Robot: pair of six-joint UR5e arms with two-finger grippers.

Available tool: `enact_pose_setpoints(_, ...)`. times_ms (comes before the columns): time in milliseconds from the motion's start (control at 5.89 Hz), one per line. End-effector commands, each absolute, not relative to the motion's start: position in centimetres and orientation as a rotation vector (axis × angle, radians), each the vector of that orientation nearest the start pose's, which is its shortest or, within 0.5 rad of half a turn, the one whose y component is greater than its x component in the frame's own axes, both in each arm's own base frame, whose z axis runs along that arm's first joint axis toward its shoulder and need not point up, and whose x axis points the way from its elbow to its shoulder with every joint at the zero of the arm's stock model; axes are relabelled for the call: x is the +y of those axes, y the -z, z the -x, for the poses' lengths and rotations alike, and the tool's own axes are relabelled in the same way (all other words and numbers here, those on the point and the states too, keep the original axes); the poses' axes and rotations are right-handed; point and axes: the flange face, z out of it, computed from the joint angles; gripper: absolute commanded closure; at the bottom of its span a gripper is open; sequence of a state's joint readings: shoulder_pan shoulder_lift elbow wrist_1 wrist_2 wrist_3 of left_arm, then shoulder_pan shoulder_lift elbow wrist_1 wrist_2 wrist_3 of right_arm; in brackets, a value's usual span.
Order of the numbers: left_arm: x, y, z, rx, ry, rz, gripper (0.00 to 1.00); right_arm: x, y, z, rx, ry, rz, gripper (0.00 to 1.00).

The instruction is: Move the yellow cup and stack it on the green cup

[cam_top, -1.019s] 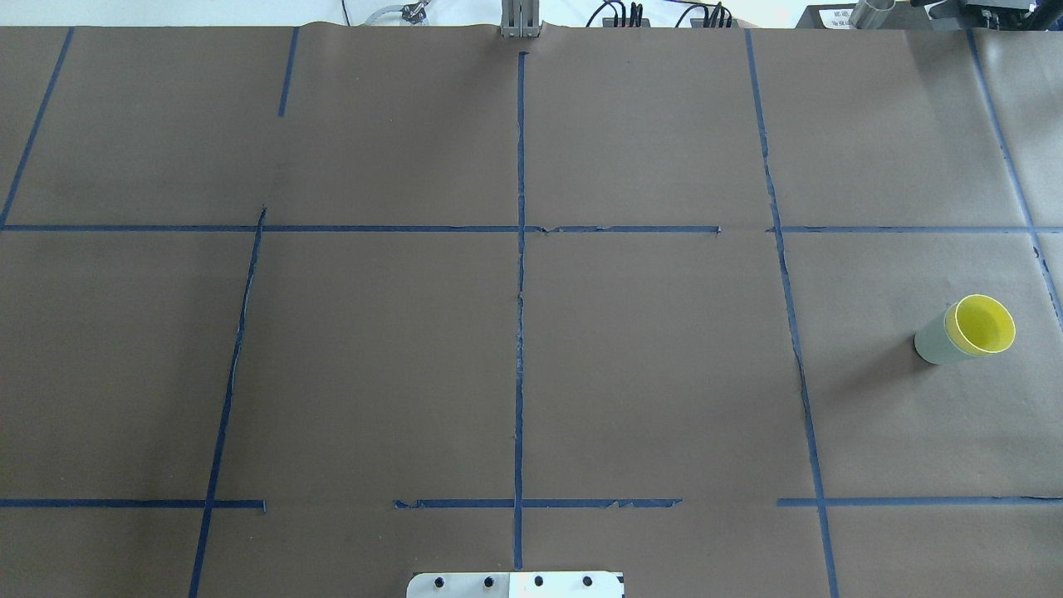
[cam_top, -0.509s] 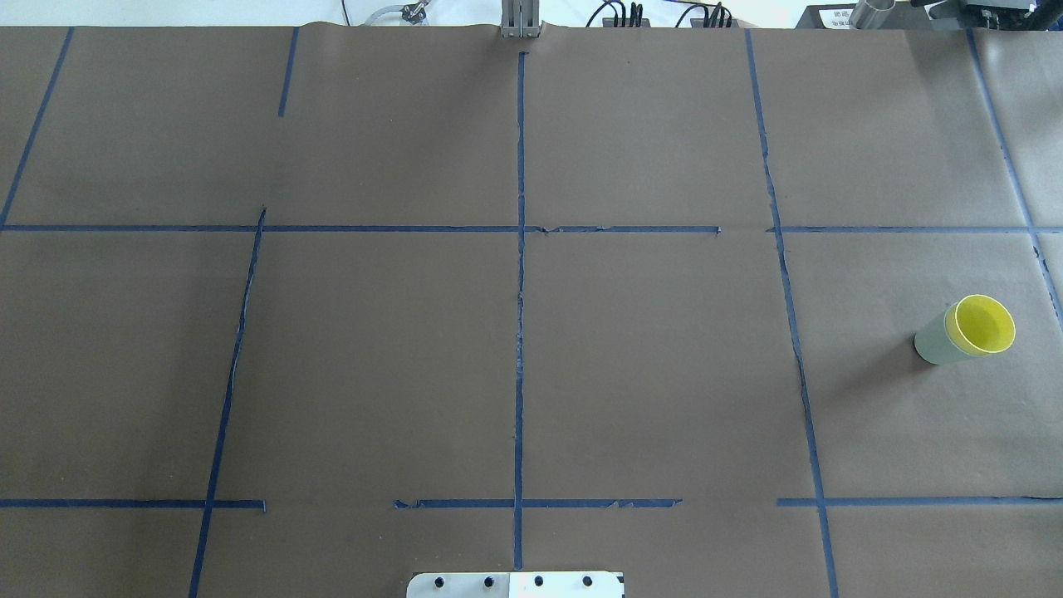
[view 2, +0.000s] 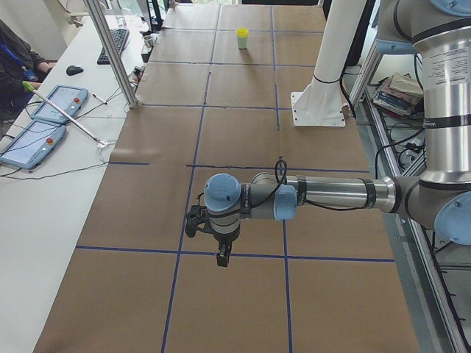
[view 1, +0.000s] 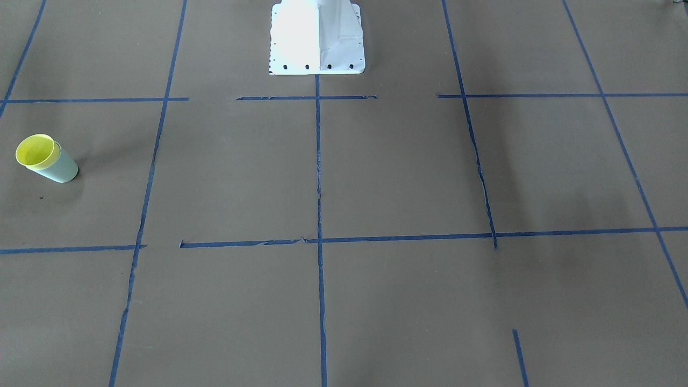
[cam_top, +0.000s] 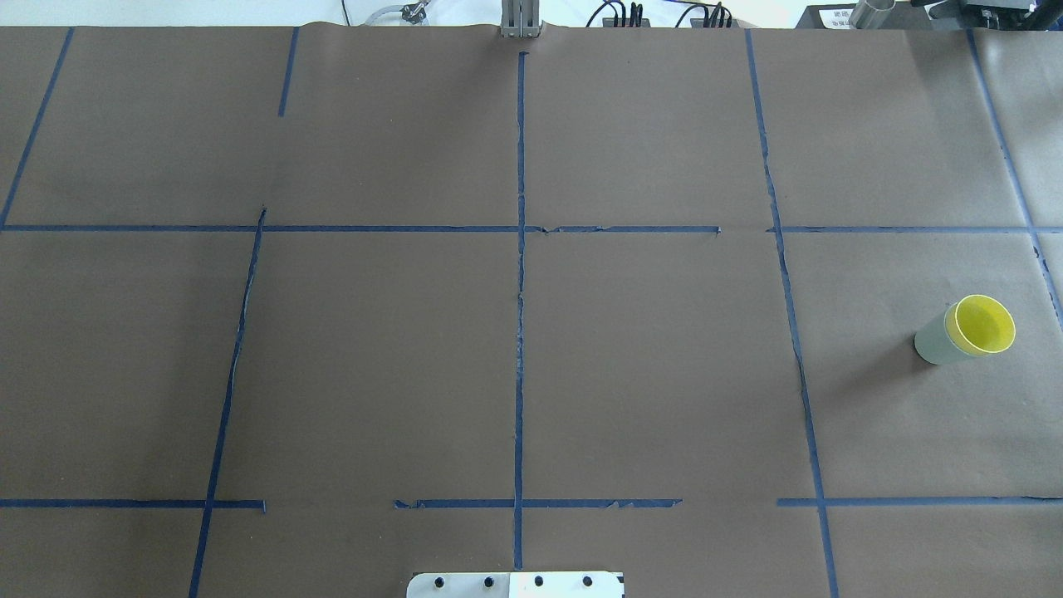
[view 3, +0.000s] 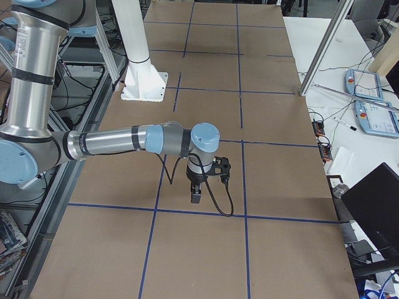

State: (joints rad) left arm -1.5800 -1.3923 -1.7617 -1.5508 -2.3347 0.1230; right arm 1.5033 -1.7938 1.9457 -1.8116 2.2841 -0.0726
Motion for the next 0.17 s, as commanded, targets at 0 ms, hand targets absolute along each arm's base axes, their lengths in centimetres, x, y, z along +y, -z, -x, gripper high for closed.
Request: enact_pose_setpoints(0, -41.47, -64.87, 6.82, 0.763, -0.106, -0.042, 0.0, -38.96, -60.22, -4.19, -0.713, 0.103, 0.084, 0.0)
